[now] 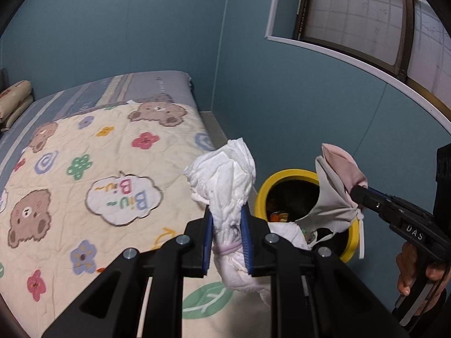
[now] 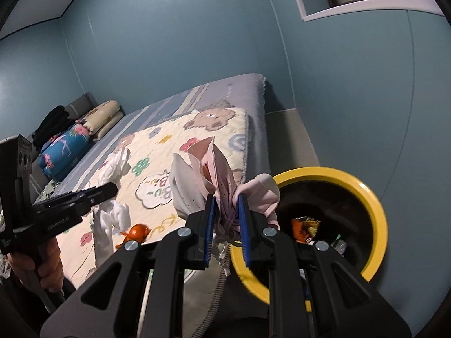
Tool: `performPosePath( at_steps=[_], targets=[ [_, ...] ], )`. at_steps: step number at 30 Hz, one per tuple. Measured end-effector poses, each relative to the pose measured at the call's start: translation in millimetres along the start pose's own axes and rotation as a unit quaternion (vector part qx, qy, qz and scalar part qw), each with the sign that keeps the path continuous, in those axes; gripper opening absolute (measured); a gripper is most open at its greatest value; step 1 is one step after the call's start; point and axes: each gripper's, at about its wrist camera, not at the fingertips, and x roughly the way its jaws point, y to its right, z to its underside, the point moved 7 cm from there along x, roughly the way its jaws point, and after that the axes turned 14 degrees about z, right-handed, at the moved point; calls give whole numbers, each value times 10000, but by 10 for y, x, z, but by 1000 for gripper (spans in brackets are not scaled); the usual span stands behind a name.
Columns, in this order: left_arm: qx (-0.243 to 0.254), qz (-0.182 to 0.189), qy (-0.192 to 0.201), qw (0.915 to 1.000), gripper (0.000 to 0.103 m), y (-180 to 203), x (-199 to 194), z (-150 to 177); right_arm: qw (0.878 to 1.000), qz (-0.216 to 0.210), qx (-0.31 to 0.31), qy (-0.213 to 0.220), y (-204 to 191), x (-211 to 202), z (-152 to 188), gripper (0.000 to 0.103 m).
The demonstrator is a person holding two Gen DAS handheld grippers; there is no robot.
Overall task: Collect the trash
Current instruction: 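Carry the white tissue and pink cloth with both tools over the yellow bin, then open both tools to drop the tissue and cloth into the bin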
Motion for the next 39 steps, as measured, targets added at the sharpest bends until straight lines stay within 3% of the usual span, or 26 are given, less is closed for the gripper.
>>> performPosePath(
  at_steps=[11,21,36,39],
  targets=[
    [102,179,-298,9993,17,326,614,-88,9976,583,380,2,610,182,-163,16],
    [143,327,-529,9980,17,536,1124,-25,9922,933,756,-325,1094,602,-81,16],
    [58,366,-962,9947,18,570,1679,217,9860,1208,895,-719,1326,1187,79,17],
    [131,310,-935,9951,25,578,1667,213,9851,1239,916,-759,1340,1231,65,21]
  ],
)
